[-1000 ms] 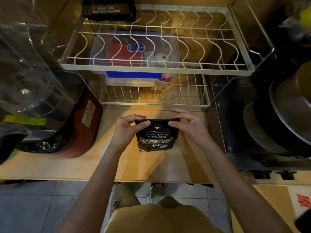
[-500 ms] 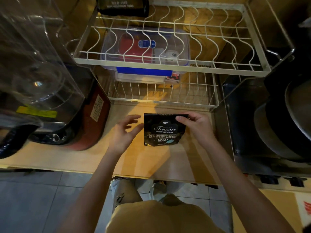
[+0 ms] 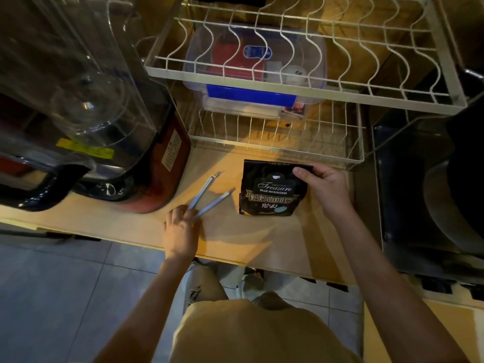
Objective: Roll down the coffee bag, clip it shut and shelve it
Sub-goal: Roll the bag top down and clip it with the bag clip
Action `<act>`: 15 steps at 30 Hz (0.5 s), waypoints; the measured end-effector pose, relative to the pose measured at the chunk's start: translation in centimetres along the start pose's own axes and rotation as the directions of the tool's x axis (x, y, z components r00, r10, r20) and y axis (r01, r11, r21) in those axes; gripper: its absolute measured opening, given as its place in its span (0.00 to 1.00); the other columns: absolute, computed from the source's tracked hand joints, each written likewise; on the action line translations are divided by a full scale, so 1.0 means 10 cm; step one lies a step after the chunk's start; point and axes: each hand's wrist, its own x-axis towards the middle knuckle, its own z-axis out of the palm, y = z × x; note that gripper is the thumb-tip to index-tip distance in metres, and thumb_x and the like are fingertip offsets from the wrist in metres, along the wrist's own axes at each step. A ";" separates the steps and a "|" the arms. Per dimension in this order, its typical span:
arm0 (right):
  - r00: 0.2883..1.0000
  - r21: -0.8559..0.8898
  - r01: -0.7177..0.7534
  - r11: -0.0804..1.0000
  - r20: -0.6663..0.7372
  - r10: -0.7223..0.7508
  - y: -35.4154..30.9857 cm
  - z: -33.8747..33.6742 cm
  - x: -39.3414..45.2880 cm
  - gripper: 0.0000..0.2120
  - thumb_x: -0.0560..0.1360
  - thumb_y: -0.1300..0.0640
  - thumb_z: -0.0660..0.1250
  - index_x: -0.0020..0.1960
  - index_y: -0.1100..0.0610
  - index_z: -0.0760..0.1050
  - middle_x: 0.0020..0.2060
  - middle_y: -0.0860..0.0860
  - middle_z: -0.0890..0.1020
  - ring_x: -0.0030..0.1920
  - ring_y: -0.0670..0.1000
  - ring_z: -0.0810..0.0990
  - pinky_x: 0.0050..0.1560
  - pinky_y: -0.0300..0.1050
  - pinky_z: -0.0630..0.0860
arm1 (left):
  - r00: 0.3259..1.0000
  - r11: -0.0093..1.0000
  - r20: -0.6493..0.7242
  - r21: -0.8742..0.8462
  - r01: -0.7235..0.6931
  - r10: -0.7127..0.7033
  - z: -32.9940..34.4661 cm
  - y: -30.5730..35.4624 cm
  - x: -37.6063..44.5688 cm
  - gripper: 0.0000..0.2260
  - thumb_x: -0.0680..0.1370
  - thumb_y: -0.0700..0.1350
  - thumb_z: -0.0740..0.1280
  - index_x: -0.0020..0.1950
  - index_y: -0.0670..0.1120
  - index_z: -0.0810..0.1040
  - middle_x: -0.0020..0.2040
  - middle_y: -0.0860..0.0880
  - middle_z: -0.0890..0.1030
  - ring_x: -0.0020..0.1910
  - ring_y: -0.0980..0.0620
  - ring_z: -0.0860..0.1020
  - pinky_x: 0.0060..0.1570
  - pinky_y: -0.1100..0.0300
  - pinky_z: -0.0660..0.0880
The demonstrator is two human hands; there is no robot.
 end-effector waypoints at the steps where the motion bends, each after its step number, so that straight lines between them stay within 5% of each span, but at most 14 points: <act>1: 1.000 0.001 0.006 1.000 0.004 -0.006 0.00 0.00 0.00 0.10 0.70 0.61 0.70 0.40 0.46 0.82 0.36 0.38 0.85 0.41 0.39 0.83 0.37 0.29 0.76 | 1.000 1.000 -0.010 -0.021 0.002 -0.003 0.01 -0.01 0.01 0.12 0.73 0.38 0.66 0.56 0.39 0.76 0.59 0.35 0.74 0.59 0.35 0.70 0.56 0.44 0.68; 4: 1.000 0.009 0.022 1.000 0.011 -0.022 0.01 0.01 -0.02 0.10 0.70 0.62 0.69 0.41 0.47 0.82 0.37 0.39 0.86 0.41 0.40 0.83 0.38 0.29 0.76 | 0.997 0.962 -0.018 -0.264 0.064 -0.071 -0.01 0.04 0.05 0.09 0.72 0.32 0.65 0.52 0.33 0.77 0.53 0.34 0.77 0.52 0.37 0.73 0.53 0.47 0.70; 5: 1.000 0.011 0.026 1.000 0.010 -0.026 0.01 0.01 -0.03 0.10 0.70 0.62 0.69 0.41 0.47 0.82 0.36 0.39 0.86 0.41 0.40 0.83 0.37 0.29 0.76 | 0.990 0.873 0.017 -0.470 0.131 -0.139 -0.07 0.10 0.08 0.07 0.72 0.31 0.64 0.50 0.32 0.76 0.49 0.35 0.77 0.49 0.40 0.74 0.51 0.48 0.69; 7: 0.999 0.014 0.030 0.999 0.010 -0.030 0.01 0.00 -0.04 0.11 0.70 0.63 0.69 0.41 0.47 0.82 0.36 0.39 0.86 0.41 0.40 0.83 0.37 0.29 0.76 | 0.960 0.536 0.205 -0.798 0.277 -0.190 -0.24 0.25 0.10 0.04 0.74 0.32 0.63 0.45 0.36 0.76 0.46 0.40 0.77 0.45 0.45 0.73 0.51 0.51 0.68; 9: 1.000 0.016 0.027 1.000 0.011 -0.027 0.01 0.00 -0.05 0.11 0.70 0.64 0.69 0.42 0.48 0.81 0.36 0.39 0.86 0.41 0.40 0.83 0.37 0.30 0.76 | 0.945 0.347 0.312 -0.880 0.326 -0.097 -0.42 0.38 0.09 0.07 0.75 0.35 0.62 0.43 0.45 0.76 0.46 0.47 0.78 0.47 0.52 0.75 0.52 0.56 0.71; 11: 1.000 0.019 0.021 1.000 0.011 -0.021 0.01 0.00 -0.06 0.10 0.70 0.64 0.68 0.42 0.49 0.81 0.35 0.40 0.85 0.41 0.39 0.83 0.37 0.30 0.76 | 0.960 0.382 0.277 -0.891 0.246 0.027 -0.58 0.50 0.10 0.07 0.75 0.36 0.62 0.45 0.48 0.76 0.47 0.48 0.79 0.47 0.54 0.76 0.49 0.63 0.73; 15: 1.000 0.034 0.003 0.999 0.011 -0.003 0.00 0.00 -0.07 0.09 0.70 0.65 0.68 0.42 0.52 0.81 0.33 0.41 0.85 0.38 0.39 0.82 0.37 0.30 0.76 | 0.966 0.647 0.130 -0.761 -0.047 0.224 -0.78 0.74 0.19 0.06 0.73 0.35 0.65 0.48 0.42 0.78 0.54 0.49 0.78 0.46 0.62 0.76 0.46 0.74 0.70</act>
